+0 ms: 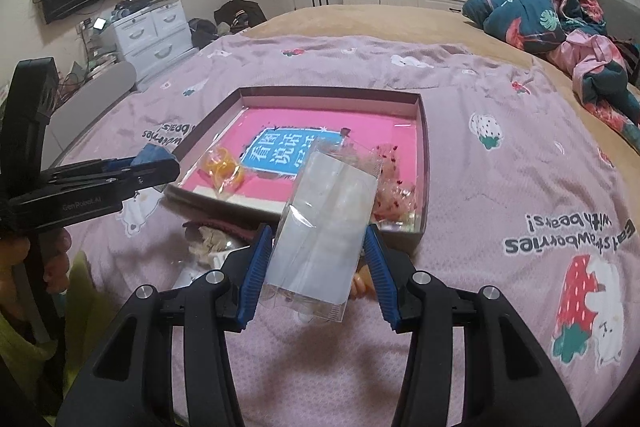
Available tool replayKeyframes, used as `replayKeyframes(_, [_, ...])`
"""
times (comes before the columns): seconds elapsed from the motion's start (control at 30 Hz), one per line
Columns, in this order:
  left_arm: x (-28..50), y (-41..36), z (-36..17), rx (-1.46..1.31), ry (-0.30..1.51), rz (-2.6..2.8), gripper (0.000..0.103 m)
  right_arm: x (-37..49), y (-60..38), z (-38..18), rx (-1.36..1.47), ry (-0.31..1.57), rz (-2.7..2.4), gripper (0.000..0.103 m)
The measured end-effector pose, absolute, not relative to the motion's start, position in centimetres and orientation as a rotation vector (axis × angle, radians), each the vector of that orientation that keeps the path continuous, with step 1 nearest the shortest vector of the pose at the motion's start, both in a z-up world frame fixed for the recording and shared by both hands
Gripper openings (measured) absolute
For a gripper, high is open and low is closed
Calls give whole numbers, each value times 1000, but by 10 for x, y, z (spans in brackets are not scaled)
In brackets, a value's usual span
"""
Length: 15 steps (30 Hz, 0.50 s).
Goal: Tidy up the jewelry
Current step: 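Carry the blue box and clear packet into the tray box and open both grippers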
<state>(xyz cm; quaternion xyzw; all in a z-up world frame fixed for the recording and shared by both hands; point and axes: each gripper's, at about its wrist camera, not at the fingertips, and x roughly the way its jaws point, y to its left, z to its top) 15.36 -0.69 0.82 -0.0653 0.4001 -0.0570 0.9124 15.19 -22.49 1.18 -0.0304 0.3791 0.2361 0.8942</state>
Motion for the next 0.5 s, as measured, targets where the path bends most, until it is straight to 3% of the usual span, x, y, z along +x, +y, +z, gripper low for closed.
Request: replayKeyframes(0.5, [192, -16, 3, -143, 836, -140, 36, 197, -240, 9, -59, 779, 437, 46])
